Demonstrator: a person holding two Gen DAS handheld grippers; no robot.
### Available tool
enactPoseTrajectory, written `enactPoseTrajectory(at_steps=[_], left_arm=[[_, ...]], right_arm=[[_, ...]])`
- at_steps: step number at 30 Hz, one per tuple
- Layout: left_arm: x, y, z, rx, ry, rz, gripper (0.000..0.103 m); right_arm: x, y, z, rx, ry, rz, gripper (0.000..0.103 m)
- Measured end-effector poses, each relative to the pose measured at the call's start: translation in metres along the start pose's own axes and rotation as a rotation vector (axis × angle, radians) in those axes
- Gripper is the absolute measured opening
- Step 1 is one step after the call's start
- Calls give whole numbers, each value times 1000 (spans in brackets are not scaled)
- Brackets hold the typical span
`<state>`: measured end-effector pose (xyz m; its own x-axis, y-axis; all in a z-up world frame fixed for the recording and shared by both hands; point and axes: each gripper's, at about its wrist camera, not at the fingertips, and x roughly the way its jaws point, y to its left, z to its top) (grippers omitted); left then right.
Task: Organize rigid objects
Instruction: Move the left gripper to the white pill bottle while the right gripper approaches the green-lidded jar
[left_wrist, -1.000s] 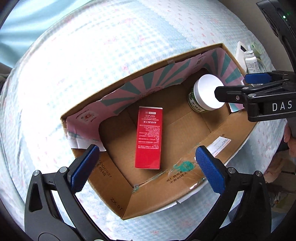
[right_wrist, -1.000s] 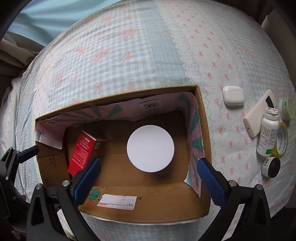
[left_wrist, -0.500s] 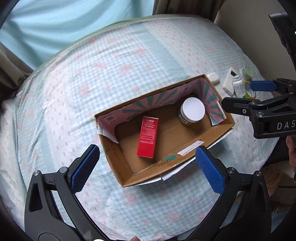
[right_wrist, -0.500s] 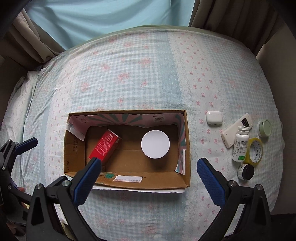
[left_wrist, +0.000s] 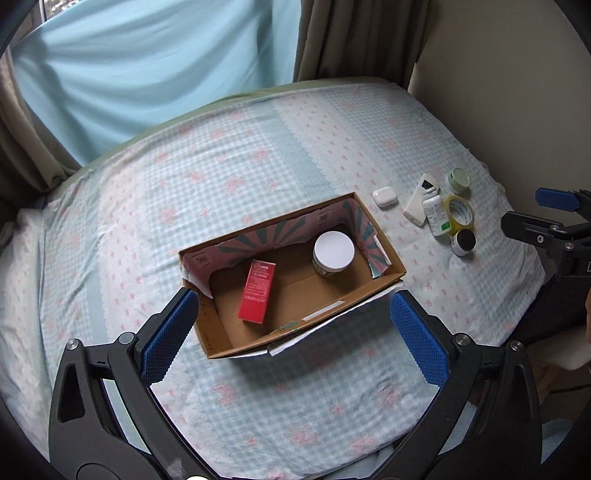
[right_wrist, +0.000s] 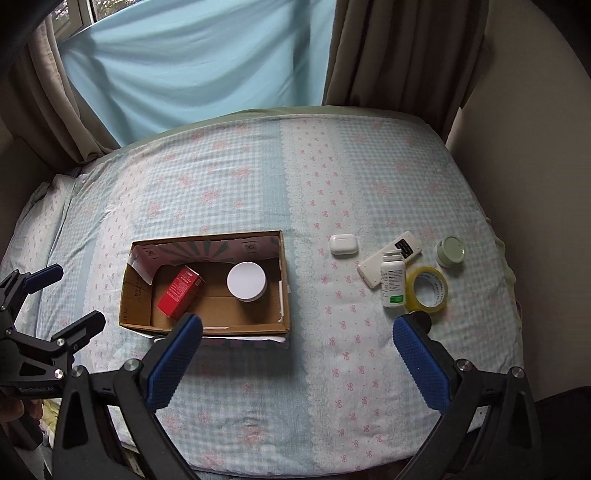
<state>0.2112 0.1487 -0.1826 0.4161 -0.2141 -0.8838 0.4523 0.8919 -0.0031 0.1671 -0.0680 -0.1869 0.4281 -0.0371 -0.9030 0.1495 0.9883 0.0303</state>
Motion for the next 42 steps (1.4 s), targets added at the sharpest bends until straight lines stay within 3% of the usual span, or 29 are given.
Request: enactPoseTrajectory(at_steps=[6,12,22,30,42], left_arm=[[-2,-45,8,-32,20,-6,103],[-6,-107,23,-83,-43,-29,103],[48,-221,58,-125,53,7,103],[109,-269,78,-194,175,25,103],[225,-296,95,-340,361,-21,103]], right_arm=[[-17,-76,-18,79,-33,-55,103],[-20,-156,-18,101,-82,-85,103],[11,-270,-6,131,-77,-45,103],[74,-320,18,181,-12,-7,103],[185,-349,44,207,77,32,103]])
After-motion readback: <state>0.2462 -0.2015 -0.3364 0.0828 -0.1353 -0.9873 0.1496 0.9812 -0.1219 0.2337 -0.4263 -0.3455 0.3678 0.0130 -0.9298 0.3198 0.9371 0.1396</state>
